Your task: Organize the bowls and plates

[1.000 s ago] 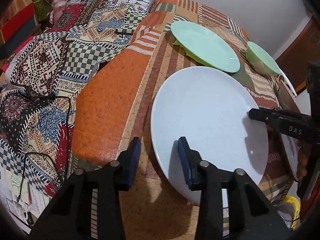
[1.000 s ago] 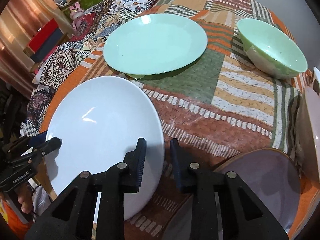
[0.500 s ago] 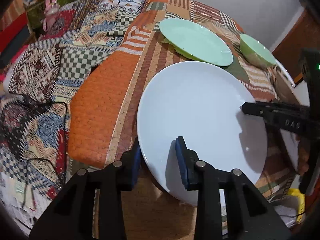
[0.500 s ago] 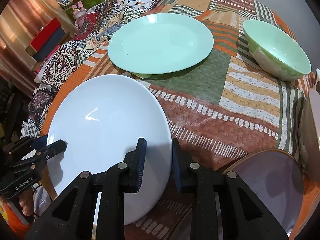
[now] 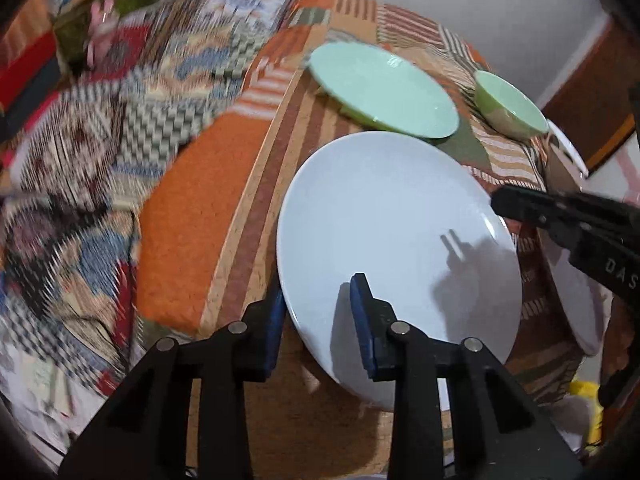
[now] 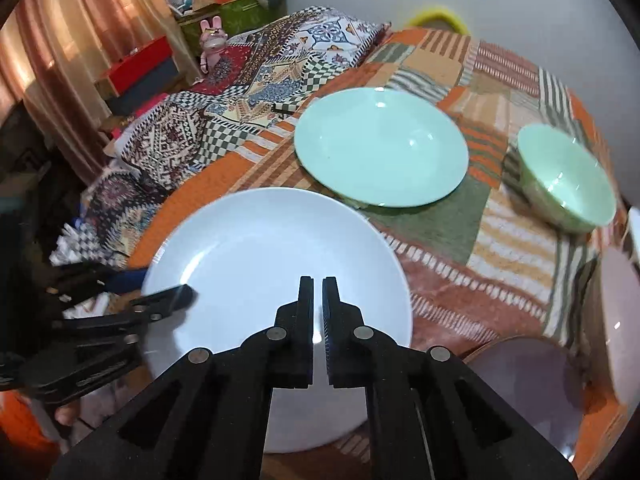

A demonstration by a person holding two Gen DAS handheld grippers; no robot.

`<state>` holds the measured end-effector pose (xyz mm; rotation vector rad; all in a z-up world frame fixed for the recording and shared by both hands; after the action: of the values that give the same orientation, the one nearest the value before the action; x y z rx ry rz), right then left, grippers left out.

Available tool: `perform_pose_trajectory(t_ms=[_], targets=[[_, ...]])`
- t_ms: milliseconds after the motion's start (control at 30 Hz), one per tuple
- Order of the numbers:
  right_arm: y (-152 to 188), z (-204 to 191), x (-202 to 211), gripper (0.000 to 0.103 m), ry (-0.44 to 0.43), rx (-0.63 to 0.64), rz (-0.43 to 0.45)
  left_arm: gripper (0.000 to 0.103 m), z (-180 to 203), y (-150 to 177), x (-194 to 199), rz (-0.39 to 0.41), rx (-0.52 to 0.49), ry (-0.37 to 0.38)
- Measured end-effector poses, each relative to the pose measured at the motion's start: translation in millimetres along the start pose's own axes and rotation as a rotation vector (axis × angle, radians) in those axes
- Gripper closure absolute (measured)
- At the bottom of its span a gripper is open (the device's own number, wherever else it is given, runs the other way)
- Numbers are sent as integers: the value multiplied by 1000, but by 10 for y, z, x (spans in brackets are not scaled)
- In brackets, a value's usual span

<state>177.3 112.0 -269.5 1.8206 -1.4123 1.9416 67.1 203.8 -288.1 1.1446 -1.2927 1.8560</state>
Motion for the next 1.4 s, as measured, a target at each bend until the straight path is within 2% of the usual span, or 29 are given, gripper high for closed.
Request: perform_pose_trajectory(t_ms=[100,167,233,333,567,833,1000,1100,1267,1333,1400], targets=[[73,191,-54,85,33,-34,-34,71,-36,4,24,16,22,13],[93,338,-69,64,30,-93,-45,71,-40,-9,54,30,20,8],[77,453,-44,60,25,-144,-32,71,-41,-14,51,35,16,1],[57,559,-40,60,33,-172,-31,71,-41,17,1,18,10,-2],[128,634,-170,60,48,-180,-91,71,-36,84,-24,15,4,-1],[143,600,-273,64,46,-154,-137,71,-68,98,-20,10,15,24],[196,474,-320,65,-8,-148,-170,71,-155,83,-18,9,44,20],[238,386,-302,65,-2,-117,-173,71,-244,96,-19,3,69,24],[267,372,-266,76,-47,-144,-163,71,-183,159,-31,-15,30,31],[249,348,-267,80,-74,-164,-160,70,-167,164,-21,-3,9,-18],[257,327,-246,80,-83,-170,-161,70,-183,155,-14,-5,23,-14]])
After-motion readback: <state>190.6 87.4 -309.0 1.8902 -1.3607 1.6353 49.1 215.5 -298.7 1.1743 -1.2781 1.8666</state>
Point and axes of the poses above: each gripper's, at about its wrist camera, not at the fingertips, and x roughly against the way its jaws point, z to its right, y to its underside, the point moved 9 cm from there along -x, roughly the way its jaws point, and after that the axes turned 7 degrees about -y, right-handed, at the moved point
